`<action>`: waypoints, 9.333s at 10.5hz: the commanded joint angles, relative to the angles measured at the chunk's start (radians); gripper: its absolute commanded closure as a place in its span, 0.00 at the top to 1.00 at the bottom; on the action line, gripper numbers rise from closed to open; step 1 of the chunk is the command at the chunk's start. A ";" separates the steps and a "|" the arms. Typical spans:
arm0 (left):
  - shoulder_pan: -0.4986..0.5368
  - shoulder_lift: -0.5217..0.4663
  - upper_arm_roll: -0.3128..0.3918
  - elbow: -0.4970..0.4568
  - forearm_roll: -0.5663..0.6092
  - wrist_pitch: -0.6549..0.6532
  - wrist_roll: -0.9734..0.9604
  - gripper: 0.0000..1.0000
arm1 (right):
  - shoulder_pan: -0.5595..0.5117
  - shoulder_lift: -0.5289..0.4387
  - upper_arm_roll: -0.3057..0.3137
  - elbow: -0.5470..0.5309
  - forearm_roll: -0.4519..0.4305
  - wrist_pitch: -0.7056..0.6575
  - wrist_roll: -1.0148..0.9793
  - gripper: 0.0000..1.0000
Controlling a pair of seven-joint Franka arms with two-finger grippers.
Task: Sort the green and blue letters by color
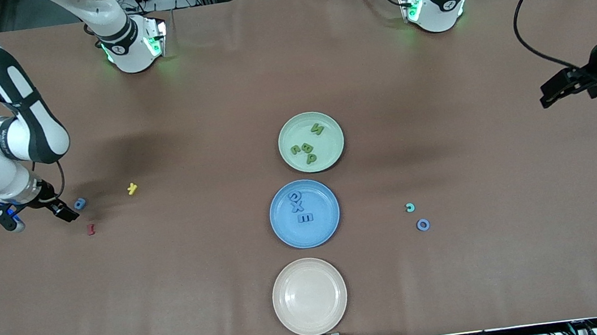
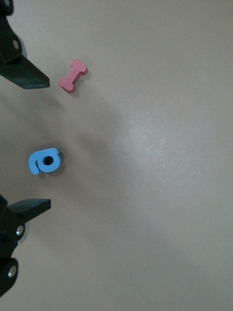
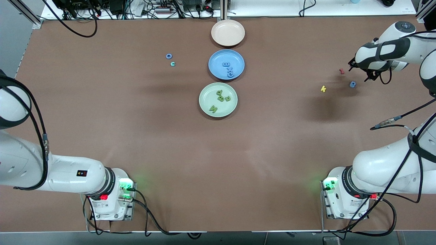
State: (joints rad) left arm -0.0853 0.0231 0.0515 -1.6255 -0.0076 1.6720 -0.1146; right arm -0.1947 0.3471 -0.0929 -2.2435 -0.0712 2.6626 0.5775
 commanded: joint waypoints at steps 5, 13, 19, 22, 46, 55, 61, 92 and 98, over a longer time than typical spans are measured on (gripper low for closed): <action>-0.013 0.000 -0.070 0.128 0.043 -0.115 0.021 1.00 | -0.040 0.044 0.016 -0.074 -0.013 0.137 0.012 1.00; -0.024 0.024 -0.200 0.125 0.034 -0.146 -0.074 1.00 | -0.037 0.087 0.018 -0.073 0.010 0.171 0.018 0.02; -0.042 0.028 -0.225 0.124 0.046 -0.146 -0.129 1.00 | -0.032 0.047 0.088 0.031 0.011 0.006 0.050 0.00; -0.042 0.038 -0.226 0.121 0.044 -0.144 -0.132 1.00 | -0.013 0.046 0.123 0.090 0.011 -0.049 0.125 0.00; -0.037 0.035 -0.228 0.125 0.041 -0.144 -0.151 1.00 | 0.859 0.463 0.099 0.749 0.183 0.043 0.360 1.00; -0.002 0.018 -0.196 0.128 0.094 -0.130 -0.067 1.00 | 0.652 0.403 0.081 0.742 0.166 -0.139 -0.005 1.00; 0.013 0.023 -0.194 0.128 0.075 -0.124 -0.094 1.00 | 0.361 0.224 0.081 0.717 0.151 -0.469 -0.391 1.00; -0.002 -0.022 -0.082 0.125 -0.003 -0.124 0.055 1.00 | 0.190 -0.234 0.051 0.863 -0.009 -1.178 -0.461 1.00; -0.007 -0.022 -0.085 0.125 0.009 -0.124 0.055 1.00 | 0.231 -0.275 0.050 0.748 -0.004 -1.100 -0.449 1.00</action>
State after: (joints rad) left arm -0.0937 0.0040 -0.0283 -1.5008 -0.0084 1.5461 -0.0508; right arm 0.0288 0.1201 -0.0404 -1.3885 -0.0915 1.4922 0.1094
